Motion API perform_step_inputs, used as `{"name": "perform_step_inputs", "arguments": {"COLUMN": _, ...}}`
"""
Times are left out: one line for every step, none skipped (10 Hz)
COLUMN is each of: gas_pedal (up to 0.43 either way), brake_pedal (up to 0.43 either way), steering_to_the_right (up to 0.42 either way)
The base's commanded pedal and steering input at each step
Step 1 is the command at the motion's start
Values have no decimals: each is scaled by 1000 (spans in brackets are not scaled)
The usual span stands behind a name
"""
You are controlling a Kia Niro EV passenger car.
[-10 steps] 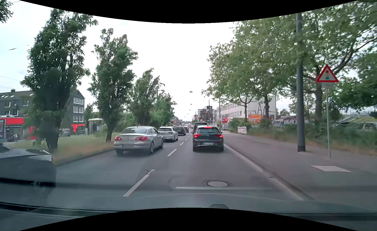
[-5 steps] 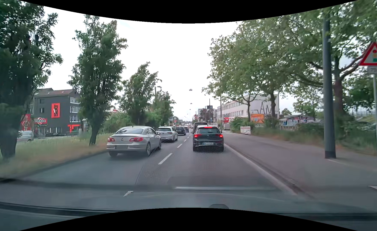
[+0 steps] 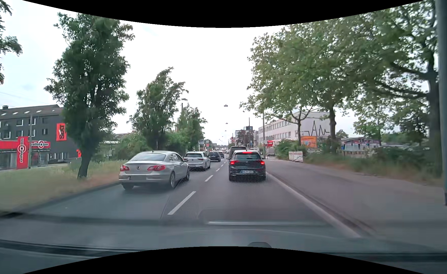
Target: Follow the waypoints while adhering to traffic rules and regulations
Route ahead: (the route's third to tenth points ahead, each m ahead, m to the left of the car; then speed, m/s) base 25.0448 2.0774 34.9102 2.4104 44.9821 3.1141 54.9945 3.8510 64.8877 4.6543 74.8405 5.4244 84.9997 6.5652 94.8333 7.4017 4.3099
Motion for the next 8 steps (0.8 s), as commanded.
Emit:
{"name": "perform_step_inputs", "arguments": {"gas_pedal": 8, "brake_pedal": 0, "steering_to_the_right": -8}}
{"name": "perform_step_inputs", "arguments": {"gas_pedal": 8, "brake_pedal": 0, "steering_to_the_right": -8}}
{"name": "perform_step_inputs", "arguments": {"gas_pedal": 8, "brake_pedal": 0, "steering_to_the_right": -8}}
{"name": "perform_step_inputs", "arguments": {"gas_pedal": 20, "brake_pedal": 0, "steering_to_the_right": -8}}
{"name": "perform_step_inputs", "arguments": {"gas_pedal": 20, "brake_pedal": 0, "steering_to_the_right": -8}}
{"name": "perform_step_inputs", "arguments": {"gas_pedal": 20, "brake_pedal": 0, "steering_to_the_right": -8}}
{"name": "perform_step_inputs", "arguments": {"gas_pedal": 20, "brake_pedal": 0, "steering_to_the_right": -8}}
{"name": "perform_step_inputs", "arguments": {"gas_pedal": 20, "brake_pedal": 0, "steering_to_the_right": -8}}
